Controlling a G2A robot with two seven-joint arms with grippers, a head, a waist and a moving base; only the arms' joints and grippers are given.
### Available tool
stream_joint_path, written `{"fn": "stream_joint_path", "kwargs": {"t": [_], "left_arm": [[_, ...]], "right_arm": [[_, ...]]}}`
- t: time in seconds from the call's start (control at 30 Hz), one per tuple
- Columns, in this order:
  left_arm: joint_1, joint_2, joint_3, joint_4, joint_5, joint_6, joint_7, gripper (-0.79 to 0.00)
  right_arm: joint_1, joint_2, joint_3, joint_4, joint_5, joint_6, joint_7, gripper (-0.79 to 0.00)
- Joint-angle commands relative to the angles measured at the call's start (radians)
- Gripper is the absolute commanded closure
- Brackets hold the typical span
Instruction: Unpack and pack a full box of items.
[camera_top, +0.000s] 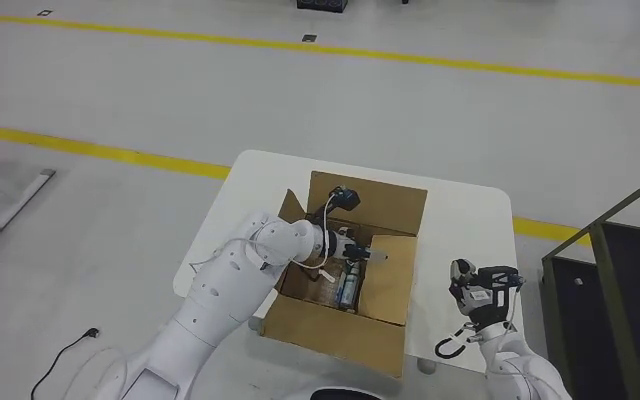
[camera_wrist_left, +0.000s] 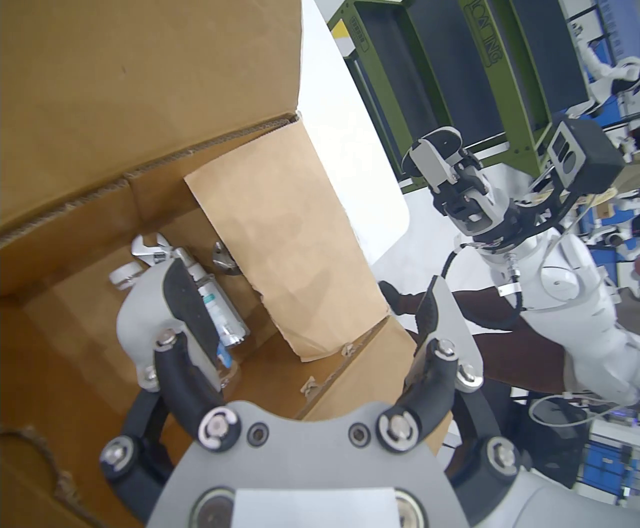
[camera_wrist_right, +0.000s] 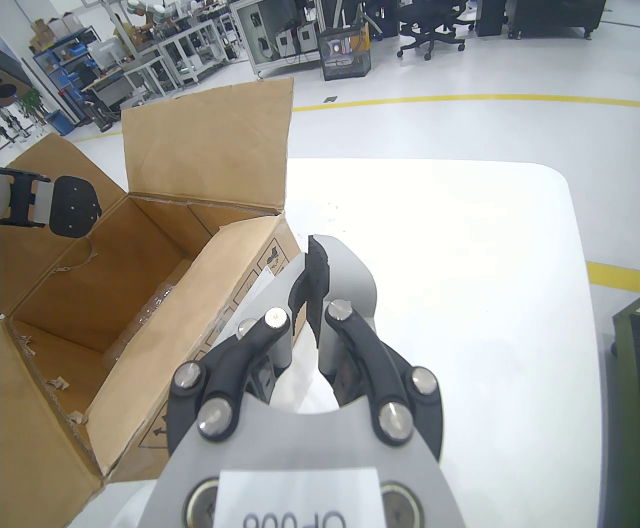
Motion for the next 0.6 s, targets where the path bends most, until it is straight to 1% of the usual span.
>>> {"fn": "stream_joint_path", "kwargs": {"t": [0.0,0.2,0.43,0.5,0.57], "left_arm": [[0.001,0.001,-0.001,-0.003,0.019,-0.001,0.0,-0.785],[0.001,0.001,-0.001,-0.003,0.019,-0.001,0.0,-0.785],[0.001,0.001,-0.001,-0.003,0.019,-0.001,0.0,-0.785],[0.02,0.0,0.005,-0.01,0.015,-0.005,0.02,-0.785],[0.037,-0.005,0.029,-0.013,0.01,-0.005,0.021,-0.785]], "right_arm": [[-0.006,-0.001,-0.001,-0.003,0.0,0.004,-0.002,0.0],[-0.024,-0.003,-0.007,-0.033,-0.001,0.016,-0.003,0.0],[-0.034,-0.006,-0.03,-0.036,-0.009,0.013,0.003,0.0],[-0.033,-0.008,-0.037,-0.031,0.004,0.019,-0.001,0.0],[-0.033,-0.009,-0.043,-0.028,0.001,0.022,-0.001,0.0]]}}
